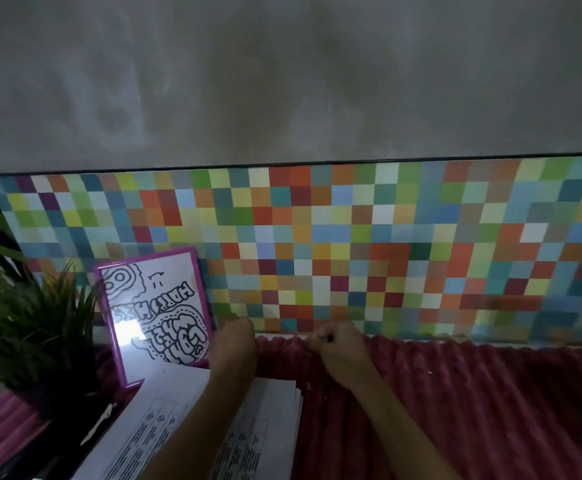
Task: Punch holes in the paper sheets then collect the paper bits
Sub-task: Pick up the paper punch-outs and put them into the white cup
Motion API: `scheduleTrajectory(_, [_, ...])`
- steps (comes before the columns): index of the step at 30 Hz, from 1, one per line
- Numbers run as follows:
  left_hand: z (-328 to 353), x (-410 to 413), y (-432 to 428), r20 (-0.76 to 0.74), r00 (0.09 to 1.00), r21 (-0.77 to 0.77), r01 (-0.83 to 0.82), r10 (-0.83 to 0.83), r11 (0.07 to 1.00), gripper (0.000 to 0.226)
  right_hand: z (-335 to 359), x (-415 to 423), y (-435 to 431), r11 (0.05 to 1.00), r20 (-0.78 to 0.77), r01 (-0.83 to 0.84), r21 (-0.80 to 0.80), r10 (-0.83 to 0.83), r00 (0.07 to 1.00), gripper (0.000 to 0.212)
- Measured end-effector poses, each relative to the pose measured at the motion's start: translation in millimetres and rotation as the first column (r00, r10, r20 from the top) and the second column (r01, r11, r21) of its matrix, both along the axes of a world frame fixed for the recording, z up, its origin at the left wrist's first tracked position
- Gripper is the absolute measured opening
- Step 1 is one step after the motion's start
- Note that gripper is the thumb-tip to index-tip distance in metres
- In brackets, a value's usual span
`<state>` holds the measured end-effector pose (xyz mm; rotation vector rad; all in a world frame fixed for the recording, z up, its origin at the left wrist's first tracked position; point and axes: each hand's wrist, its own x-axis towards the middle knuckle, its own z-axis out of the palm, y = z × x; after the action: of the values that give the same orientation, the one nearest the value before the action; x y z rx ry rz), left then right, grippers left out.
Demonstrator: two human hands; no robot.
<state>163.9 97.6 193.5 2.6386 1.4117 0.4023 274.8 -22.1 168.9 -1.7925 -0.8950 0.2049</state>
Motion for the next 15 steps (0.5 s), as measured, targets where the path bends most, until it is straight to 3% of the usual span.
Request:
scheduleTrajectory(4, [5, -3, 1, 0.018, 0.998, 0.030, 0.067, -0.067, 0.997, 0.022, -2, -3, -2, 0.983, 0.012, -0.048, -0.178, 0.051, 0.999, 0.015])
scheduleTrajectory(8, [33, -13, 6, 0.241, 0.959, 0.134, 0.116, -0.146, 0.984, 0.009, 35, -12, -12, 0.989, 0.016, 0.011, -0.149, -0.008, 1.000, 0.024])
scheduleTrajectory(13, [88, -13, -43, 0.463, 0.774, 0.267, 0.343, -0.432, 0.900, 0.017, 147, -19, -84, 0.997, 0.129, 0.061, 0.048, -0.066, 0.989, 0.034])
scheduleTrajectory(15, [105, -3, -79, 0.534, 0.661, 0.257, 0.467, -0.527, 0.846, 0.018, 179, -15, -133, 0.990, 0.185, 0.125, 0.058, -0.133, 0.974, 0.026])
